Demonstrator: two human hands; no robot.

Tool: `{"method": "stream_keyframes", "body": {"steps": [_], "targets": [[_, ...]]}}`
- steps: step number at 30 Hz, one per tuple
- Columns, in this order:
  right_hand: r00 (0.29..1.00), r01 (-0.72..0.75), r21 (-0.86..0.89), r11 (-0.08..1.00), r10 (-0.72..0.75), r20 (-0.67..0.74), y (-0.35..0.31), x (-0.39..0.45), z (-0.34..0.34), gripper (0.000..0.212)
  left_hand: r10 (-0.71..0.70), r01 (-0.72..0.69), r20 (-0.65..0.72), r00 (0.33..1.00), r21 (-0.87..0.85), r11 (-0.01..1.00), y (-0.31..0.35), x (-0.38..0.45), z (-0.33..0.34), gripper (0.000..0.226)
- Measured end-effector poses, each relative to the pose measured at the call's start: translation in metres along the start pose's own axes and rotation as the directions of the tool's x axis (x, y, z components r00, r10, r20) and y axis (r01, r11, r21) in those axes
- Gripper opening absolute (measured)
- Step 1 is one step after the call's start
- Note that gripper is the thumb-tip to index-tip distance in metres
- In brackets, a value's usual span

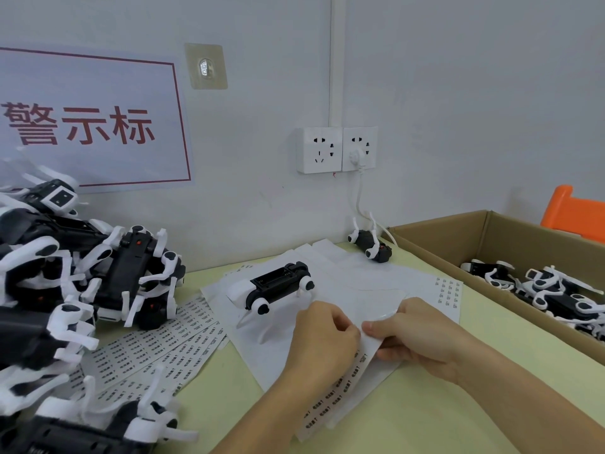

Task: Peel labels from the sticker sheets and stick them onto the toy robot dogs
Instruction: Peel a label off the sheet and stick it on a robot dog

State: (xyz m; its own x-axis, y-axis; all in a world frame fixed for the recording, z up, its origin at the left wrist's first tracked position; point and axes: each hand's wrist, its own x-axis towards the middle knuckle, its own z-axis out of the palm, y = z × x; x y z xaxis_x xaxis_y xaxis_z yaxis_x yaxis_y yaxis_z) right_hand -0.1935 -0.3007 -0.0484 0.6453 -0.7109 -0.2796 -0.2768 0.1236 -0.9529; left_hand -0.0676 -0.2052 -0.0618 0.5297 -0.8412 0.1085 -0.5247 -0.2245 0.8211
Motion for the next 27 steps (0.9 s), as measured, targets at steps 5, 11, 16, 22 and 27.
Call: {"method": "stream_keyframes", "body": {"steps": [5, 11, 16, 22, 27], "targets": [[1.000, 0.003, -0.012, 1.000, -0.003, -0.010, 0.000, -0.001, 0.000, 0.012, 0.046, -0.042, -0.030, 0.998, 0.125, 0.991, 0.001, -0.002, 0.004, 0.024], [0.999, 0.006, -0.054, 0.999, -0.009, -0.051, 0.001, 0.000, 0.000, 0.013, 0.038, -0.026, -0.056, 0.998, 0.201, 0.979, -0.001, -0.005, 0.009, 0.022], [0.998, -0.010, -0.005, 1.000, 0.009, -0.066, 0.000, 0.001, -0.002, 0.011, -0.049, 0.054, -0.109, 0.993, 0.047, 0.997, 0.001, -0.006, 0.008, 0.023], [0.999, -0.005, 0.055, 0.998, 0.007, -0.046, -0.001, 0.001, -0.003, 0.013, -0.089, 0.085, -0.070, 0.994, -0.057, 0.995, 0.003, -0.006, 0.005, 0.005], [0.999, -0.015, 0.046, 0.999, 0.017, -0.032, 0.000, 0.002, -0.004, 0.014, -0.017, 0.019, 0.026, 1.000, -0.066, 0.998, 0.002, -0.002, -0.002, 0.027]]}}
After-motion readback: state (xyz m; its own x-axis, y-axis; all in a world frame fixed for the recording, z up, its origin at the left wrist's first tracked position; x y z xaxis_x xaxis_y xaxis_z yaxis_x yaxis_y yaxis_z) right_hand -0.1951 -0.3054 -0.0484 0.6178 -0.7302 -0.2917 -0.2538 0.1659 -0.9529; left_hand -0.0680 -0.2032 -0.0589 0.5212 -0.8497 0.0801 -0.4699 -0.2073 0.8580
